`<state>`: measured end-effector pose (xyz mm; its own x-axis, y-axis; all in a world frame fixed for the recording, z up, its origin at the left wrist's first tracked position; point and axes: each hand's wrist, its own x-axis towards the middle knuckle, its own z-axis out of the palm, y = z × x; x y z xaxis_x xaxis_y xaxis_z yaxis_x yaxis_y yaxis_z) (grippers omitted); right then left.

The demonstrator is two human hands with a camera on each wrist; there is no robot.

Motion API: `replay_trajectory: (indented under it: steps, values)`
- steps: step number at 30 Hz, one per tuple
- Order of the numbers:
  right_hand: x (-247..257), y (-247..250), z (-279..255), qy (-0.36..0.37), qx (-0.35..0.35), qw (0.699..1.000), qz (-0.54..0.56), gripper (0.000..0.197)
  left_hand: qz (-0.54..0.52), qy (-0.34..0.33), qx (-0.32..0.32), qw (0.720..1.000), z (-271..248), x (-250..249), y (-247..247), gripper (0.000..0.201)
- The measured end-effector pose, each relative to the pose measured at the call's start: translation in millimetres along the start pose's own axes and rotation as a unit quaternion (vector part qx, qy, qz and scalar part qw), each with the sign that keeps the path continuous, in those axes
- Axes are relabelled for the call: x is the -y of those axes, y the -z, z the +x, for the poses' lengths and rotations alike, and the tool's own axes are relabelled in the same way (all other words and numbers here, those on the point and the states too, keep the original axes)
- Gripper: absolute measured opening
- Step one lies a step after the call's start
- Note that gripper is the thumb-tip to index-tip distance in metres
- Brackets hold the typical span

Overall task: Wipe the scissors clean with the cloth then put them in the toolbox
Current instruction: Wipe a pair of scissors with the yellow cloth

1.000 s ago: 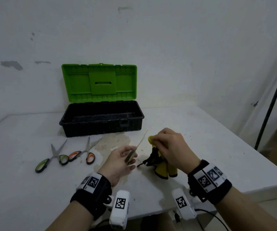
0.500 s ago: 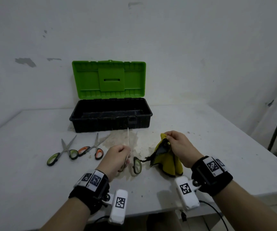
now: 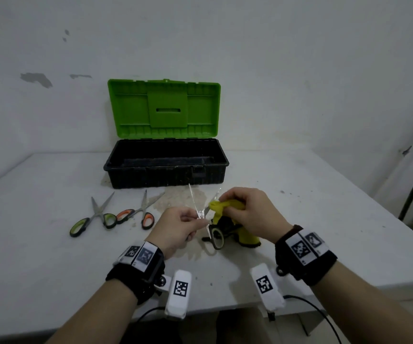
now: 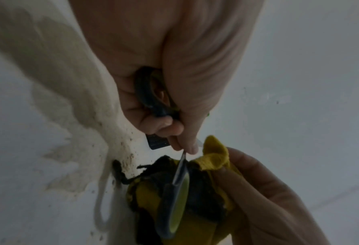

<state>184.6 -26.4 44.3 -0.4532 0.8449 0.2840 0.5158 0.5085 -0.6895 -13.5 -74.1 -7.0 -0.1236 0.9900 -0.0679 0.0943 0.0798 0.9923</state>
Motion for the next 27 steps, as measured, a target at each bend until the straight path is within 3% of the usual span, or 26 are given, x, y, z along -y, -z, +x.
replay_trajectory:
  steps: [3, 8, 11, 19, 24, 27]
  values:
    - [-1.4, -10.9, 2.7, 0.097, -0.002, 0.993, -0.067, 0.016, 0.011, -0.024, 0.009, 1.0, -0.2, -5.8, -3.9, 0.013]
    - [-3.3, -17.1, 1.0, 0.176, -0.042, 0.979, -0.092, 0.017, 0.002, -0.024, 0.01, 1.0, 2.4, -8.5, -3.8, 0.022]
    - [-1.5, -20.4, -3.3, 0.219, -0.045, 0.968, -0.115, 0.017, -0.052, -0.015, 0.011, 0.998, 3.3, -7.8, -7.3, 0.013]
    - [-8.4, -18.0, -2.2, 0.218, -0.031, 0.953, -0.206, 0.017, -0.042, -0.032, 0.002, 0.999, -0.9, -5.0, -10.7, 0.01]
    - [-10.7, 4.5, 10.1, 0.111, -0.124, 0.97, -0.178, 0.017, -0.031, -0.037, 0.0, 0.999, -0.6, -2.0, -8.2, 0.011]
    - [-3.3, 0.9, 1.8, 0.166, -0.133, 0.964, -0.161, 0.011, -0.034, -0.028, -0.006, 0.999, 0.9, -1.9, -8.6, 0.011]
